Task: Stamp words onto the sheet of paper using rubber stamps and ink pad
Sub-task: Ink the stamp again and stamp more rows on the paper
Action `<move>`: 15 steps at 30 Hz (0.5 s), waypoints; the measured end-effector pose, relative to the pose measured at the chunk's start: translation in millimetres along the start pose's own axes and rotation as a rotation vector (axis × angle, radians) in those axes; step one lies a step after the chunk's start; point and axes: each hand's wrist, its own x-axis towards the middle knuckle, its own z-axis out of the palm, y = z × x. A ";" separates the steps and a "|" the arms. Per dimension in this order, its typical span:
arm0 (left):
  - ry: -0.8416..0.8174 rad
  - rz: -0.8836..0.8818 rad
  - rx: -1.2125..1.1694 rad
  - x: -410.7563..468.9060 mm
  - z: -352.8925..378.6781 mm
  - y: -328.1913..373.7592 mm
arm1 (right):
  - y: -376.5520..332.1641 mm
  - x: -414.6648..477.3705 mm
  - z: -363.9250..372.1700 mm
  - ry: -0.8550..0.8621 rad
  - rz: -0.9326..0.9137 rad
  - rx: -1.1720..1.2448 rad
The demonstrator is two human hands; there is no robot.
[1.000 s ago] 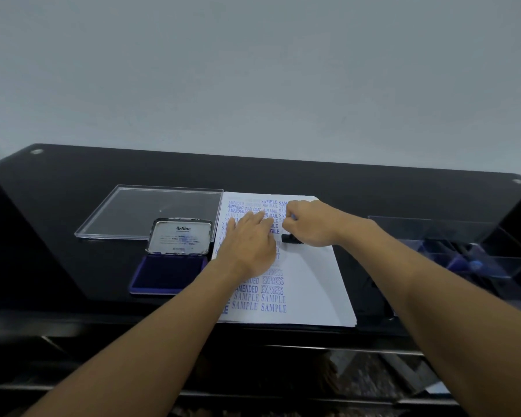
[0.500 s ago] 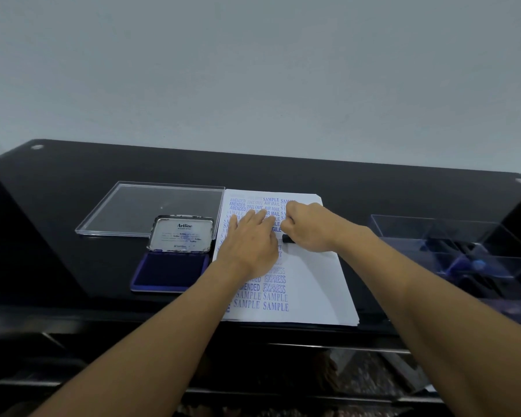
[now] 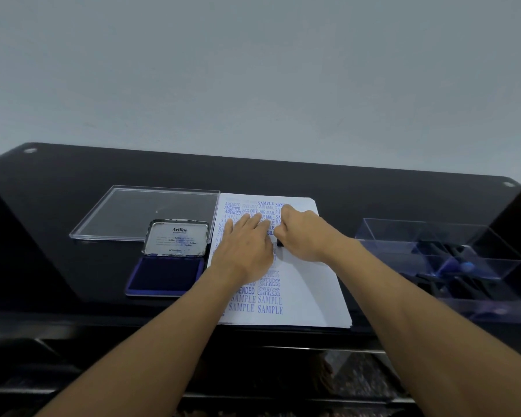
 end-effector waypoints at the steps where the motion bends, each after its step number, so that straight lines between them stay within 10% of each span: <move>1: 0.002 0.001 0.002 0.0 -0.1 -0.1 | 0.1 -0.1 0.1 0.002 -0.001 0.009; 15: 0.007 0.012 0.018 -0.2 -0.7 0.3 | 0.5 2.9 0.7 0.011 0.005 -0.019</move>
